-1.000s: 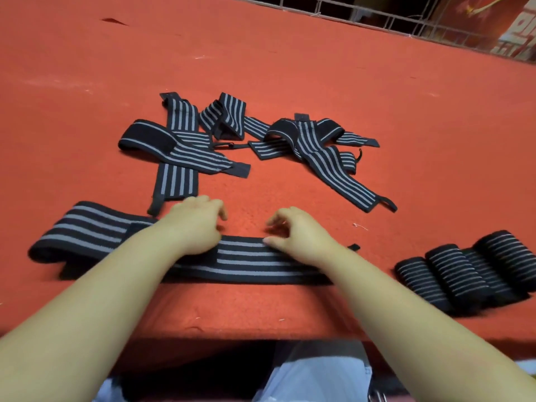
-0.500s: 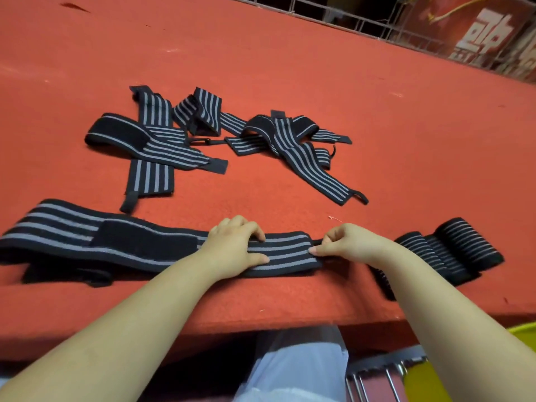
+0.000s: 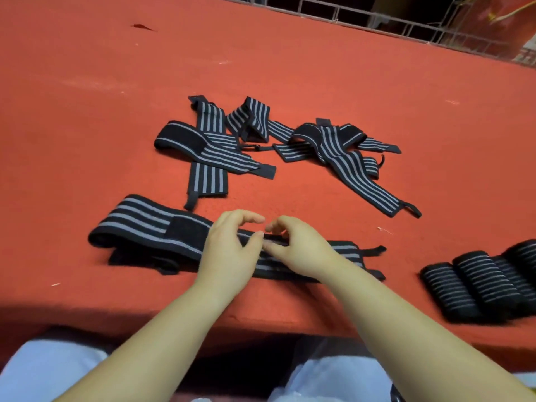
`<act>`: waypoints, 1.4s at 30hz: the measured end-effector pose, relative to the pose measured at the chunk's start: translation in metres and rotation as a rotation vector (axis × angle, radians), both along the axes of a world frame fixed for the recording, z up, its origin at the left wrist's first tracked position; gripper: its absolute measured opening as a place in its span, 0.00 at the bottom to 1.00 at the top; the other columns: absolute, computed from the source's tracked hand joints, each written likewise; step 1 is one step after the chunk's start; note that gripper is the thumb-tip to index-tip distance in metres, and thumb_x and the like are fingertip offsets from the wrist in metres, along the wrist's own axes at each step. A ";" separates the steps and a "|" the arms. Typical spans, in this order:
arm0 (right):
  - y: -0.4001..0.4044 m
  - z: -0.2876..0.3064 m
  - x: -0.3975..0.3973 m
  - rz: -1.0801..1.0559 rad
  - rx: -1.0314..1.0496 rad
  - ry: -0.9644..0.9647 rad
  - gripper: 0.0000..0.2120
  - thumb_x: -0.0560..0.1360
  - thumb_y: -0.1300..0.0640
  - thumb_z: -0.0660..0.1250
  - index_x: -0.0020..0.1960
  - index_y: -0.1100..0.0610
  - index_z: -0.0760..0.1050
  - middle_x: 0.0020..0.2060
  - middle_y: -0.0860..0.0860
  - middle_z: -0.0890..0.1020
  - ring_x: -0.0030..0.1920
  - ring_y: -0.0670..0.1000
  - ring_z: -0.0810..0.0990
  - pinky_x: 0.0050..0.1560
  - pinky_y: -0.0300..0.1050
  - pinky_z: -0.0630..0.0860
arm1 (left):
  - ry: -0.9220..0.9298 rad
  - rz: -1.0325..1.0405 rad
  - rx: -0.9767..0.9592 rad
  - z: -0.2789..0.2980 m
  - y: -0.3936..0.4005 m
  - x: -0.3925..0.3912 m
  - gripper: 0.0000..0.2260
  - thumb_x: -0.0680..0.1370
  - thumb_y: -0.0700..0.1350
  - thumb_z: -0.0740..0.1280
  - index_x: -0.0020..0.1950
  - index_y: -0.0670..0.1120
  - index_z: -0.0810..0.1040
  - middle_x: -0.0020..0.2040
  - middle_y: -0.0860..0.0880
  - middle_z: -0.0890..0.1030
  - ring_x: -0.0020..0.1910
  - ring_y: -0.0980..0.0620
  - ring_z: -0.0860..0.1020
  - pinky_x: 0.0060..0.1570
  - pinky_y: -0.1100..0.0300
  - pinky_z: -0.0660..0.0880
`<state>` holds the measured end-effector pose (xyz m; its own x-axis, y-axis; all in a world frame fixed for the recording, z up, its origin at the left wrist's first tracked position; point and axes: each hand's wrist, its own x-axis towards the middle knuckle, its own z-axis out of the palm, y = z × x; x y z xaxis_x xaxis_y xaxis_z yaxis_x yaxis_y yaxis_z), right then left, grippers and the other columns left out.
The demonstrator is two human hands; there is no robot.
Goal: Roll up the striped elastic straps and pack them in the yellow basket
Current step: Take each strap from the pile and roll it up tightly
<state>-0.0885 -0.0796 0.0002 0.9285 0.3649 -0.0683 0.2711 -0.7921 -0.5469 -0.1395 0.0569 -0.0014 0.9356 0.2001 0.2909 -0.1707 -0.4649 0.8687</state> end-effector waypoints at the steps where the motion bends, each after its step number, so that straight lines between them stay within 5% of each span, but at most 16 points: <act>1: 0.014 -0.004 0.002 0.019 0.030 0.010 0.17 0.74 0.50 0.68 0.60 0.55 0.74 0.57 0.52 0.78 0.58 0.51 0.76 0.59 0.44 0.70 | -0.027 0.075 -0.025 0.000 0.014 -0.004 0.17 0.74 0.38 0.67 0.43 0.61 0.71 0.47 0.60 0.74 0.47 0.55 0.72 0.52 0.63 0.66; 4: 0.058 -0.009 0.005 0.059 0.117 0.060 0.20 0.75 0.47 0.67 0.64 0.53 0.72 0.61 0.52 0.78 0.61 0.50 0.75 0.63 0.44 0.70 | -0.058 0.297 -0.164 0.003 0.052 -0.013 0.16 0.74 0.35 0.66 0.44 0.59 0.73 0.46 0.54 0.77 0.44 0.54 0.73 0.50 0.65 0.67; 9: 0.119 -0.002 0.014 0.120 0.177 0.135 0.22 0.77 0.45 0.64 0.66 0.55 0.71 0.63 0.52 0.77 0.64 0.50 0.74 0.63 0.42 0.67 | 0.053 0.519 -0.678 0.008 0.081 -0.020 0.12 0.75 0.33 0.63 0.40 0.51 0.73 0.38 0.53 0.75 0.37 0.57 0.73 0.39 0.68 0.69; 13: 0.144 0.001 0.021 0.094 0.165 0.148 0.17 0.75 0.43 0.66 0.54 0.55 0.76 0.50 0.50 0.80 0.52 0.50 0.78 0.53 0.42 0.71 | 0.311 0.605 -1.258 0.005 0.090 -0.024 0.09 0.77 0.36 0.61 0.39 0.47 0.72 0.33 0.52 0.72 0.31 0.58 0.70 0.30 0.69 0.69; 16: 0.148 0.002 0.022 0.035 0.082 0.098 0.20 0.72 0.38 0.67 0.49 0.55 0.73 0.45 0.50 0.80 0.48 0.52 0.78 0.47 0.46 0.72 | 0.401 0.588 -1.438 0.005 0.088 -0.028 0.09 0.78 0.40 0.62 0.38 0.45 0.71 0.34 0.51 0.70 0.31 0.57 0.70 0.33 0.67 0.69; 19: 0.146 0.009 0.016 -0.026 -0.094 -0.025 0.22 0.71 0.35 0.65 0.46 0.54 0.69 0.46 0.50 0.79 0.48 0.53 0.76 0.42 0.45 0.67 | 0.471 0.542 -1.508 0.008 0.084 -0.028 0.10 0.78 0.42 0.63 0.37 0.45 0.70 0.33 0.51 0.67 0.31 0.56 0.68 0.35 0.65 0.69; 22: 0.137 0.021 0.012 -0.045 -0.153 -0.023 0.22 0.72 0.35 0.64 0.34 0.52 0.66 0.33 0.46 0.73 0.40 0.52 0.72 0.32 0.44 0.63 | 0.616 0.413 -1.552 0.011 0.078 -0.029 0.10 0.78 0.45 0.64 0.37 0.46 0.68 0.30 0.51 0.64 0.26 0.57 0.62 0.31 0.65 0.63; 28: 0.093 0.042 0.011 -0.147 0.249 0.112 0.18 0.72 0.45 0.71 0.33 0.58 0.75 0.26 0.49 0.74 0.26 0.46 0.70 0.30 0.40 0.67 | 0.891 0.033 -1.334 0.009 0.052 -0.026 0.22 0.75 0.64 0.60 0.47 0.44 0.75 0.32 0.49 0.70 0.25 0.56 0.62 0.28 0.65 0.59; 33: 0.049 0.045 -0.005 -0.299 0.445 0.104 0.17 0.74 0.49 0.69 0.36 0.62 0.76 0.28 0.51 0.76 0.28 0.46 0.71 0.28 0.38 0.67 | 0.681 0.003 -1.473 0.016 0.043 0.001 0.23 0.78 0.59 0.58 0.61 0.42 0.76 0.54 0.45 0.81 0.52 0.50 0.78 0.49 0.60 0.73; 42: -0.008 0.043 -0.031 -0.371 0.526 0.142 0.17 0.75 0.49 0.68 0.40 0.64 0.76 0.30 0.52 0.77 0.31 0.48 0.74 0.34 0.42 0.70 | 0.520 -0.064 -1.444 0.025 0.013 0.034 0.17 0.80 0.50 0.59 0.63 0.41 0.76 0.56 0.43 0.82 0.53 0.47 0.80 0.47 0.53 0.77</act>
<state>-0.1198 -0.0881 0.0429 0.9942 0.0410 -0.0994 -0.0717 -0.4366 -0.8968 -0.1054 0.0703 0.0240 0.8870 -0.0282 -0.4609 0.2986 0.7964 0.5259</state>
